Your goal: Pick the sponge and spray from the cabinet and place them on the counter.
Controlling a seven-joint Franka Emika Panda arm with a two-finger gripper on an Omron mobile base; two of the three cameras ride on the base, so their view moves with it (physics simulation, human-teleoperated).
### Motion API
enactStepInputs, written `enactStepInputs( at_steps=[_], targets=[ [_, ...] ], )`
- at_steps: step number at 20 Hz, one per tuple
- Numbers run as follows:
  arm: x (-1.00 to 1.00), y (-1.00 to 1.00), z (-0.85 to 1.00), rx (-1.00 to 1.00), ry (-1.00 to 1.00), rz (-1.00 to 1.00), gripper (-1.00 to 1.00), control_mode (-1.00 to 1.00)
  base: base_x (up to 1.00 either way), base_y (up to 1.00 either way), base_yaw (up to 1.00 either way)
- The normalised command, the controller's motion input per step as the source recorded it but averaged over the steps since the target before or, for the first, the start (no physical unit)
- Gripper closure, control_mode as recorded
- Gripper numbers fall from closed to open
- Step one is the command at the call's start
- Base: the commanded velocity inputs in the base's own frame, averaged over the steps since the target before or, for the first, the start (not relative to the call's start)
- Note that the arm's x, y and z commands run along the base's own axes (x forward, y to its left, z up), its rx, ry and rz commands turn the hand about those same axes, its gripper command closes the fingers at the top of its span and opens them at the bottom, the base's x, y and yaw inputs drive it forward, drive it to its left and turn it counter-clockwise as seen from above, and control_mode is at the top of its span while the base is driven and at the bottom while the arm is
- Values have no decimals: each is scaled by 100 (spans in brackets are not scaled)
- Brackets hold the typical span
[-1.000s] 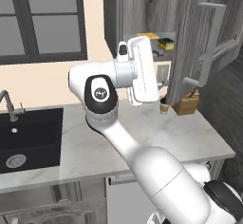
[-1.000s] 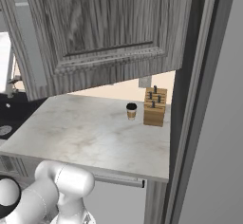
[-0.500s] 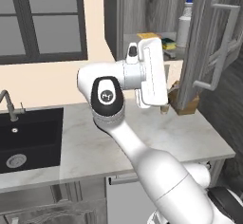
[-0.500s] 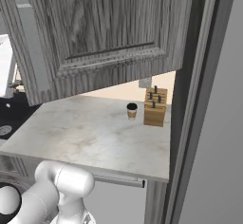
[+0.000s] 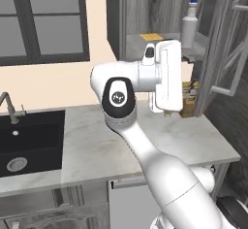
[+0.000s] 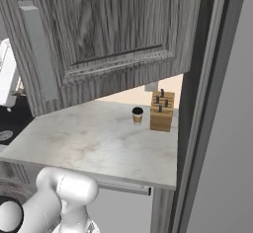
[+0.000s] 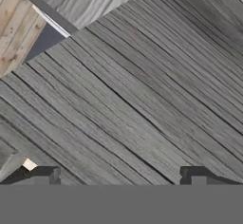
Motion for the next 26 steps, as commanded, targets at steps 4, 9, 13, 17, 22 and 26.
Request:
enactStepInputs(
  at_steps=[4,9,13,17,22,26],
  targets=[
    [0,-51,-4,0,0,-9,-100,-100,0,0,0],
    [0,-51,-5,0,0,-8,-100,-100,0,0,0],
    [0,-53,-12,0,0,-7,-100,-100,0,0,0],
    [0,-56,-10,0,0,-6,-100,-100,0,0,0],
    [0,-55,-1,0,1,-6,-100,-100,0,0,0],
    [0,-54,0,-1,0,-5,-100,-100,0,0,0]
  ],
)
